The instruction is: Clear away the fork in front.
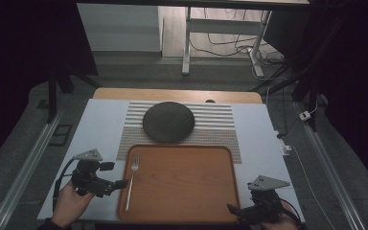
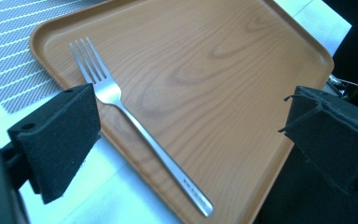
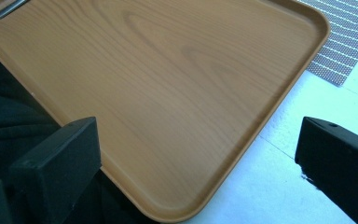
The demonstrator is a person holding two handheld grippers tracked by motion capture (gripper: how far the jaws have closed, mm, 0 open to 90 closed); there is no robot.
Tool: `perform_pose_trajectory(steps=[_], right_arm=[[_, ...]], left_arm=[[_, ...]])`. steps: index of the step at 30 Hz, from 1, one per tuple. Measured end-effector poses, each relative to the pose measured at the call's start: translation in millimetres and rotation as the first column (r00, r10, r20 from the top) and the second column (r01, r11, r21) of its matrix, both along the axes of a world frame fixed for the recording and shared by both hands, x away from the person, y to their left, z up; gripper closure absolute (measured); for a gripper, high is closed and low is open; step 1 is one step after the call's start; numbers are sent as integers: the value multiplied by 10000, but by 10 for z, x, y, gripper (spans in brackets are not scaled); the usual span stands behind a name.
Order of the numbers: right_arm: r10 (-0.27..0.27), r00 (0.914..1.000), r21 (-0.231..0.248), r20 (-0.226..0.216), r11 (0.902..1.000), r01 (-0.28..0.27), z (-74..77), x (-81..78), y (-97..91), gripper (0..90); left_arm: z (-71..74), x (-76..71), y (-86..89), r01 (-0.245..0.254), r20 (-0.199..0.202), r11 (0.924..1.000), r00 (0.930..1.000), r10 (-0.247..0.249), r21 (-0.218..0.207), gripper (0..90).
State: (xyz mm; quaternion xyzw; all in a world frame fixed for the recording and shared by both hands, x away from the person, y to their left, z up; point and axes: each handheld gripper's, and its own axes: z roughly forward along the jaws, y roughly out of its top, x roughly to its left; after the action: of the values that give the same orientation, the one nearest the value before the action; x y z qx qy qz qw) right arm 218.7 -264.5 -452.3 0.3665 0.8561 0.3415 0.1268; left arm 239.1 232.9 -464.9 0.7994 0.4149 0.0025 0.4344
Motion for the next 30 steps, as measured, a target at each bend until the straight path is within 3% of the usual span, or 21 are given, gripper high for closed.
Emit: perform_pose_trajectory(steps=[5, 22, 30], right_arm=[[-19, 10000, 7, -28, 10000, 19, 0, 3, 2, 2], [5, 10000, 14, -52, 10000, -5, -2, 12, 3, 2], [4, 10000, 14, -53, 10000, -4, -2, 14, 3, 2]], left_arm=[[2, -123, 91, -150, 131, 9999, 9998, 151, -57, 19], [-71, -471, 430, -938, 13, 9954, 9956, 939, -197, 7], [-94, -579, 529, -1232, 81, 9924, 9924, 1231, 33, 4]])
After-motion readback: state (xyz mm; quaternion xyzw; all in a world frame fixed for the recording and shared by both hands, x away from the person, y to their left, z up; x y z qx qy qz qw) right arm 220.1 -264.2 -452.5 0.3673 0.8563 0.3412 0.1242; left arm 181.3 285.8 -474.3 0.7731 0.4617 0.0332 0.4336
